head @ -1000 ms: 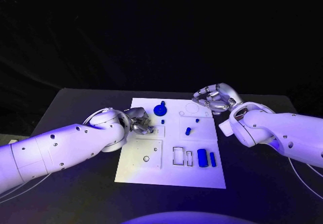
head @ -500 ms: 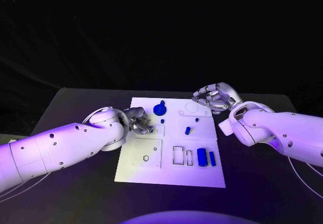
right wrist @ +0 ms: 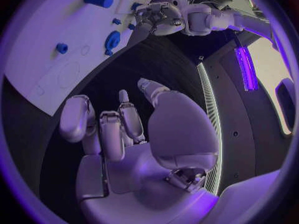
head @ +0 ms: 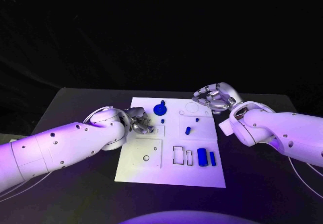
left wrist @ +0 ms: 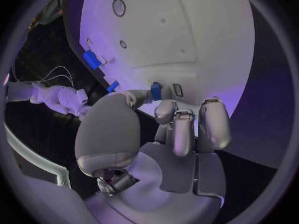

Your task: Assemble the parts on the task board

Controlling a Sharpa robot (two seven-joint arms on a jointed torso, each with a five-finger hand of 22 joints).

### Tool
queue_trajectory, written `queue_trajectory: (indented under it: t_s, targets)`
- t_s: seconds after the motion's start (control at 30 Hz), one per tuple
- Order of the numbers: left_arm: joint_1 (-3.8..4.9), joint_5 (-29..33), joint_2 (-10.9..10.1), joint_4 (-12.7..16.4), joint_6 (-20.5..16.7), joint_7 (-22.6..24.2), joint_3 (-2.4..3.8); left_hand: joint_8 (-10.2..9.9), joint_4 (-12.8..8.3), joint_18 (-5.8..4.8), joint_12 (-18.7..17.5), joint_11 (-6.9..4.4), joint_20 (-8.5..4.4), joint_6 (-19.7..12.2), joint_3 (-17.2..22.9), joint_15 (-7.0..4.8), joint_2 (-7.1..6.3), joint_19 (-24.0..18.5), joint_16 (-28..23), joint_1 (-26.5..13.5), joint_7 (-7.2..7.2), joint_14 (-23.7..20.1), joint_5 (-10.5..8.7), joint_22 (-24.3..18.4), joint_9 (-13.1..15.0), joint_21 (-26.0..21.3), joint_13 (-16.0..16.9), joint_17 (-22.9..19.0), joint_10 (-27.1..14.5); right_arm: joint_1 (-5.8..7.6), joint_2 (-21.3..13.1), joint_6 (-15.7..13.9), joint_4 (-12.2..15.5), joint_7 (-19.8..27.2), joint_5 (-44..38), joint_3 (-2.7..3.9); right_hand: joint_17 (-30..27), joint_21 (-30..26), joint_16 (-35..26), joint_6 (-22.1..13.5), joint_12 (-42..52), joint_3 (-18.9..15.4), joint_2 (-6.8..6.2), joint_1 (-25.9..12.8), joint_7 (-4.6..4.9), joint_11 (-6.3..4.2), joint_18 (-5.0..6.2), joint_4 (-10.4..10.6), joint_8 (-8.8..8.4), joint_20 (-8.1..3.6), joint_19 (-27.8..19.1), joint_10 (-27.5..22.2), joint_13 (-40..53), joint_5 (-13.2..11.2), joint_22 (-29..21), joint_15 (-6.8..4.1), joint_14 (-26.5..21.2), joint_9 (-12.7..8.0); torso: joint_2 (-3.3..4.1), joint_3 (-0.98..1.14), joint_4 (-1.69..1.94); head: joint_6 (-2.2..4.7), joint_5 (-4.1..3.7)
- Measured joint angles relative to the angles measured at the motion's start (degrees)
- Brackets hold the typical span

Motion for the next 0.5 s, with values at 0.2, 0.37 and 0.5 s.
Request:
queue_trajectory:
  t_s: [0.2, 0.37, 0.5]
  targets:
    - [0.07, 0.57, 0.24, -0.26, 0.29, -0.3, 0.0, -0.11, -3.32, 0.01, 0.0, -0.09, -0.13, 0.16, 3.32, -0.17, -0.15, 0.13, 0.0, -1.89, -0.24, 0.17, -0.89, 0.0, 0.14, 0.0, 0.1, 0.0, 0.09, 0.0, -0.01, 0.0, 0.02, 0.0, 0.0, 0.0, 0.0, 0.0, 0.0, 0.0, 0.0, 0.0, 0.0, 0.0, 0.0, 0.0, 0.0, 0.0, 0.0, 0.0, 0.0, 0.0, 0.0, 0.0, 0.0, 0.0, 0.0, 0.0, -0.01, -0.01, 0.02, 0.04, -0.05]
    - [0.16, 0.92, 0.42, -0.46, 0.45, -0.52, 0.0, -0.1, -3.33, 0.0, 0.0, -0.29, -0.21, -0.04, 3.32, -0.42, -0.38, 0.21, 0.0, -2.22, -0.44, 0.0, -0.89, 0.03, 0.22, 0.0, 0.27, 0.0, 0.3, 0.0, -0.02, -0.01, 0.03, 0.0, 0.01, 0.0, 0.0, 0.0, 0.0, 0.0, 0.0, 0.0, 0.0, 0.0, 0.0, 0.0, 0.0, 0.0, 0.0, 0.0, 0.0, 0.0, 0.0, 0.0, 0.0, 0.0, 0.0, 0.0, -0.02, 0.0, 0.02, 0.11, -0.08]
    - [0.24, 1.12, 0.59, -0.67, 0.6, -0.66, 0.02, -0.35, -3.66, 0.01, 0.0, -0.49, -0.21, 0.17, 3.0, -0.42, -0.46, 0.21, 0.0, -2.73, -0.66, 0.0, -0.89, 0.03, 0.21, 0.0, 0.44, 0.0, 0.51, 0.0, -0.04, -0.01, 0.04, 0.0, 0.01, 0.0, -0.01, 0.0, 0.0, 0.0, 0.0, 0.0, 0.0, 0.0, 0.0, 0.0, 0.0, 0.0, 0.0, 0.0, 0.0, 0.0, 0.0, 0.0, 0.0, 0.0, 0.0, 0.0, -0.02, 0.0, 0.0, 0.16, -0.08]
